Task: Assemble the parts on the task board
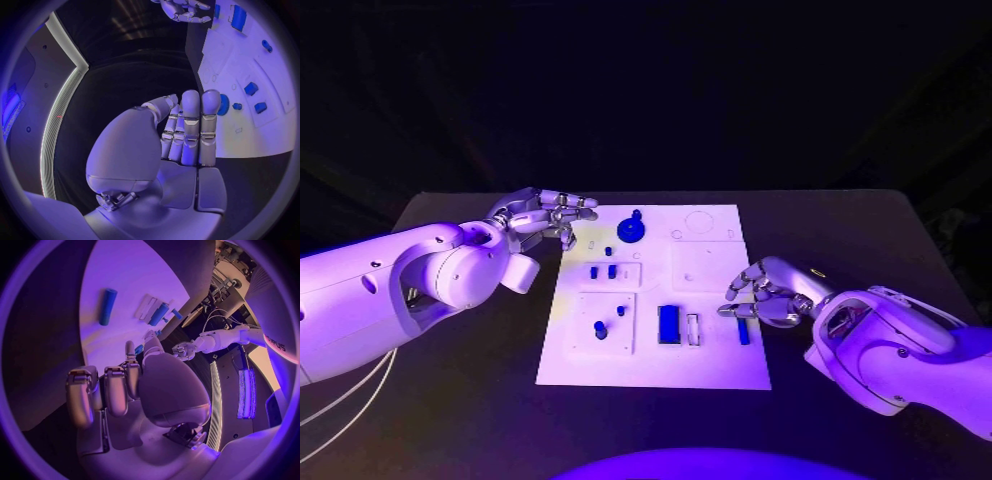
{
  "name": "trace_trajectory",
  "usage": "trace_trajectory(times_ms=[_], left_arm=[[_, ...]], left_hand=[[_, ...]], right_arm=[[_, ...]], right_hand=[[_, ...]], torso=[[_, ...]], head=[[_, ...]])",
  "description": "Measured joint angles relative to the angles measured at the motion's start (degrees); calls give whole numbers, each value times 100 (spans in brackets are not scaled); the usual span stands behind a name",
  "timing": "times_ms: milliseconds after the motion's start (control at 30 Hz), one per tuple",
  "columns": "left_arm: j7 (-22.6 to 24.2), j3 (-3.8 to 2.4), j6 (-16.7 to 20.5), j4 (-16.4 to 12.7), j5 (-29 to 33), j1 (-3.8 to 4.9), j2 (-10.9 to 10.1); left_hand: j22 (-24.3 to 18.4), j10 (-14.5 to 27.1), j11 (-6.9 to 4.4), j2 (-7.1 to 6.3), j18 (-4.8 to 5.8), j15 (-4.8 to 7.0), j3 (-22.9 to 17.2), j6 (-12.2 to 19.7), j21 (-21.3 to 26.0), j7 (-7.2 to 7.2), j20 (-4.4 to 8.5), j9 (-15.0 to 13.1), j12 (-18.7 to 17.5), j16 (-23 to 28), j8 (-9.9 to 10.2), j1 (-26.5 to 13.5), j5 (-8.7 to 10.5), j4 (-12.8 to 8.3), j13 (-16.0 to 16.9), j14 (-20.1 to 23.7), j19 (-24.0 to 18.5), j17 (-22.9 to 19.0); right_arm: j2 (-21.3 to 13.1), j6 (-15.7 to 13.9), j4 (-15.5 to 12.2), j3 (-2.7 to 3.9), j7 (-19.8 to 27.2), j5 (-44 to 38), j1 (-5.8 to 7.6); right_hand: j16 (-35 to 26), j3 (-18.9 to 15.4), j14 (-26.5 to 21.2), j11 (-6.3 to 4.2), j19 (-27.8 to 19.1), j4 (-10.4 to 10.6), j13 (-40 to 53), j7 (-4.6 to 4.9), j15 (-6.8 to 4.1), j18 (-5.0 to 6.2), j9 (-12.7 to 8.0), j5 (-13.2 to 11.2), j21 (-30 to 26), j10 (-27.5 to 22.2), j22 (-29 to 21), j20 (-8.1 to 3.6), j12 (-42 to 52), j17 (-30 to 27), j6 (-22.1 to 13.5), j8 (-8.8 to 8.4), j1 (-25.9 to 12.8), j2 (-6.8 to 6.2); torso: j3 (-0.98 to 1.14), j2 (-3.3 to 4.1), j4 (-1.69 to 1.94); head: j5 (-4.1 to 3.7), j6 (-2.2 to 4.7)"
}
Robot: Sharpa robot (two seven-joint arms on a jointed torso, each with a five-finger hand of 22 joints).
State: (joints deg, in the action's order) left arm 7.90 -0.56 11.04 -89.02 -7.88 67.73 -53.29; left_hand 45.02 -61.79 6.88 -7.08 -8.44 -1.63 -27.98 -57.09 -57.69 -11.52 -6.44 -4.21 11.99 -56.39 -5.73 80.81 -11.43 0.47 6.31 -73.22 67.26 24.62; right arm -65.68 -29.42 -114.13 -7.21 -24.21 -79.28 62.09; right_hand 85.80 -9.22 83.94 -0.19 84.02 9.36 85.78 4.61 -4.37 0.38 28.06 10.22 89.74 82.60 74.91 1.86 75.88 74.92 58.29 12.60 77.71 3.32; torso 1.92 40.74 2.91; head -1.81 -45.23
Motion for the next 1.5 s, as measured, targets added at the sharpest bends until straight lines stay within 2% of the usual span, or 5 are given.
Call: trace_trajectory(times_ms=[200,367,600,1067,1500], left_arm=[[7,10,2,9,0,-1,11],[11,15,2,9,0,-2,29],[13,21,0,13,0,-4,35],[13,23,-3,6,-1,-6,26],[7,23,-9,-10,-1,-7,0]], left_hand=[[0,0,0,0,0,0,0,0,0,0,0,0,0,0,0,0,0,0,0,0,0,0],[0,0,0,0,0,0,0,0,0,0,0,0,0,0,0,0,0,0,0,0,0,0],[0,0,0,0,0,0,0,0,0,0,0,0,0,0,0,0,0,0,0,0,0,0],[0,0,0,0,0,0,0,0,0,0,0,0,0,0,0,0,0,0,0,0,0,1],[1,0,0,0,0,0,0,0,0,0,0,0,0,0,0,0,0,0,0,0,0,1]], right_arm=[[-288,27,-8,-25,122,-90,17],[-364,111,-11,-40,32,-340,-44],[-379,238,-9,-53,-241,-667,-160],[-110,426,109,-58,-602,-956,-346],[132,490,223,-30,-693,-1167,-419]], right_hand=[[0,39,1,2,0,6,3,-28,1,0,-214,22,0,-1,0,0,-16,0,232,-134,7,7],[0,-42,8,9,0,118,5,-79,8,0,-309,22,0,-8,0,0,-29,0,446,-138,15,15],[0,-103,8,9,0,228,5,-124,9,0,-323,131,0,-8,1,0,-31,0,590,-138,15,15],[0,-112,9,8,0,313,43,-144,10,0,-322,255,0,-8,3,-1,-50,-1,650,-138,-26,55],[0,-112,-3,1,0,314,52,-163,-6,0,-300,288,0,-16,3,-1,-62,-1,684,-74,-26,51]], torso=[[4,-21,-40],[18,-37,-77],[21,-40,-83],[14,-31,-75],[14,-32,-76]], head=[[-76,32],[-179,52],[-279,60],[-310,35],[-285,-4]])
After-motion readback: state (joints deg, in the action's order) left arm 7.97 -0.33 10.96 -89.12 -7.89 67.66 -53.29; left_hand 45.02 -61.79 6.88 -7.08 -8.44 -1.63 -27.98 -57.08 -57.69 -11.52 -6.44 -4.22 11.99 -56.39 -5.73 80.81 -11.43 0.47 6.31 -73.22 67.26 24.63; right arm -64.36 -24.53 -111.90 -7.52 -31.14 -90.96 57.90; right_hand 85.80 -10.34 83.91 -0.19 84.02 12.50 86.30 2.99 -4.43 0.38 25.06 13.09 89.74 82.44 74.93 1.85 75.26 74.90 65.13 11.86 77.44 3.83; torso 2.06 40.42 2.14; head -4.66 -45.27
